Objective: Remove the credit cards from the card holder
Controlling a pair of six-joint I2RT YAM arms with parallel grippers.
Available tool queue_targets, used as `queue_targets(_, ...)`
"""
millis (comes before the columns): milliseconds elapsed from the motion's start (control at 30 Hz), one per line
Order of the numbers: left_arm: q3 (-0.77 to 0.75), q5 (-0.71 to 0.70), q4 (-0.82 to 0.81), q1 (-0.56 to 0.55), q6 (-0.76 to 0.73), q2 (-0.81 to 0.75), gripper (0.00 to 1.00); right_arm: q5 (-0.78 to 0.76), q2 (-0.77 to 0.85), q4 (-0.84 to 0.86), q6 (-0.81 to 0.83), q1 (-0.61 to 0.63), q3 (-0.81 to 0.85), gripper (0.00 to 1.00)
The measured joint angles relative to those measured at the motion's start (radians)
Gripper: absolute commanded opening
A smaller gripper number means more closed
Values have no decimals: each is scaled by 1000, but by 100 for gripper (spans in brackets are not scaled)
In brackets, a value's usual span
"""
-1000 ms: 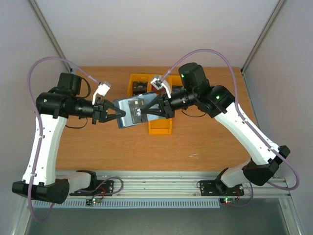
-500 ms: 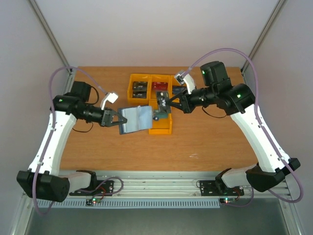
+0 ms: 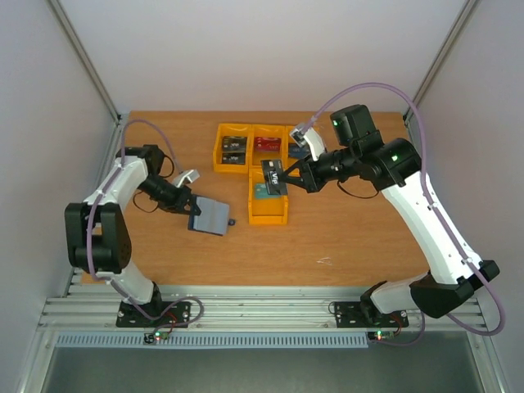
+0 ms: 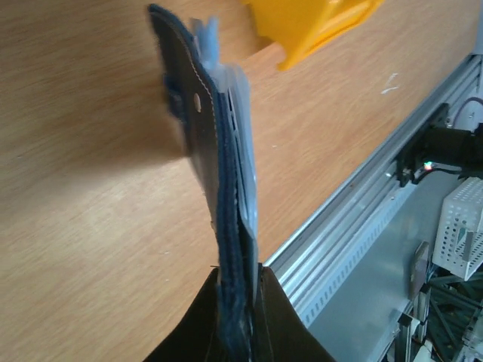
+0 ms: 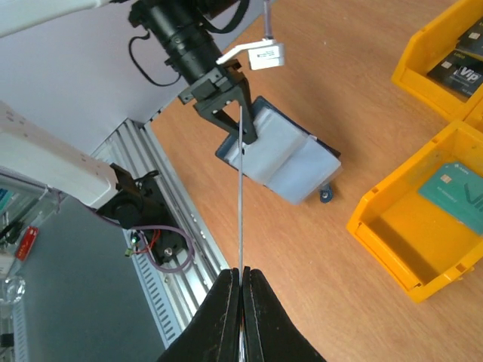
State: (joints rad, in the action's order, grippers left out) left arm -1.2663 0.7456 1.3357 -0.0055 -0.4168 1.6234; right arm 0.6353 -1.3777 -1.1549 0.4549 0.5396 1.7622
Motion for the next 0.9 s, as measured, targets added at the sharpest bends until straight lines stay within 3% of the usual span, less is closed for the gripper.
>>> queue_targets(67, 8, -19, -13, 11, -11, 46, 1, 5, -6, -3, 0, 0, 0, 1)
queue_targets(100, 13, -28, -23, 20, -12, 71, 5, 8, -9, -6, 0, 0, 0, 1)
queue_targets(233, 37, -84, -85, 56, -9, 149, 57, 14, -13, -9, 0, 0, 0, 1)
queue_targets(300, 43, -122, -110, 69, 5, 167, 78, 16, -13, -10, 0, 0, 0, 1)
queue_targets(367, 44, -164, -136, 88, 25, 180, 92, 16, -13, -10, 0, 0, 0, 1)
queue_targets(467, 42, -222, -163, 119, 58, 180, 97, 17, -13, -10, 0, 0, 0, 1)
queue_targets(700, -34, -378, -182, 171, 93, 77, 98, 23, -53, -32, -4, 0, 32, 1)
queue_targets(900, -233, -365, -231, 143, -25, -246, 99, 53, -152, -78, -32, 0, 173, 1)
